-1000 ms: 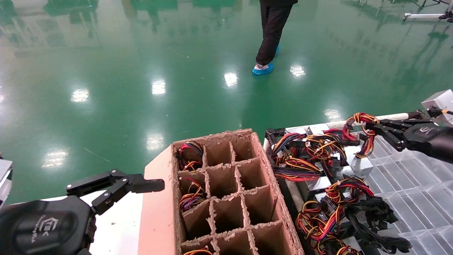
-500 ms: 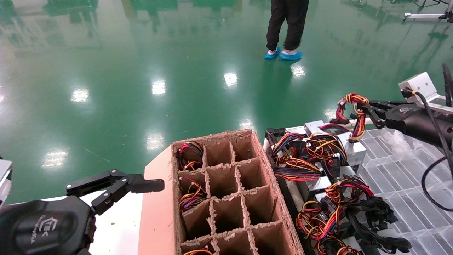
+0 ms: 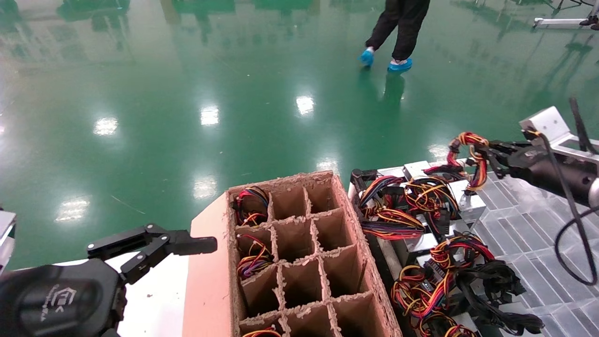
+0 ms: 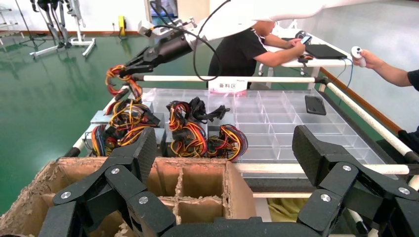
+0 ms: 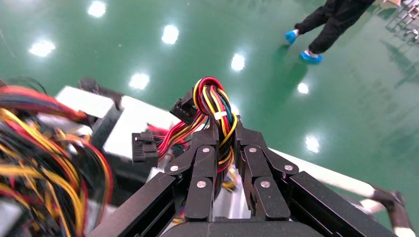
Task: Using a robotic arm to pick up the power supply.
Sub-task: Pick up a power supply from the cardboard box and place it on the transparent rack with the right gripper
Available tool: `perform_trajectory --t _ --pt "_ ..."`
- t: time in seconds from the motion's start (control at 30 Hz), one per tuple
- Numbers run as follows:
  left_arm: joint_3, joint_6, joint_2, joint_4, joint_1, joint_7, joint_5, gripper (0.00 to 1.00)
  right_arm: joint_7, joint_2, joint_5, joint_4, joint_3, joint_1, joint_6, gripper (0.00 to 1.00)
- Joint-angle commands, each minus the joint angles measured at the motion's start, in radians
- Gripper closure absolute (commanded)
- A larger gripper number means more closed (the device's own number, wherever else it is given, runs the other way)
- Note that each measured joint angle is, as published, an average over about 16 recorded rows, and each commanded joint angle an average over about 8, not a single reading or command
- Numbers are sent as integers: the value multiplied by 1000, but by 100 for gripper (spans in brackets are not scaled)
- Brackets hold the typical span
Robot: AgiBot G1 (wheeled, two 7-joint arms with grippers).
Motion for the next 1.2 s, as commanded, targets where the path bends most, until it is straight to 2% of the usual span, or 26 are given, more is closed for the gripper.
perform_trajectory --t 0.03,0.27,0.73,1.2 --pt "0 0 0 0 0 0 0 0 0 8 -7 -1 -5 -2 -6 100" --pt "0 0 0 0 0 0 0 0 16 4 2 -4 1 0 44 100" --pt "1 0 0 0 0 1 -1 0 6 -82 31 20 21 2 159 100" --pt "2 -1 -1 0 0 1 -1 0 -39 -102 67 18 46 -26 180 100"
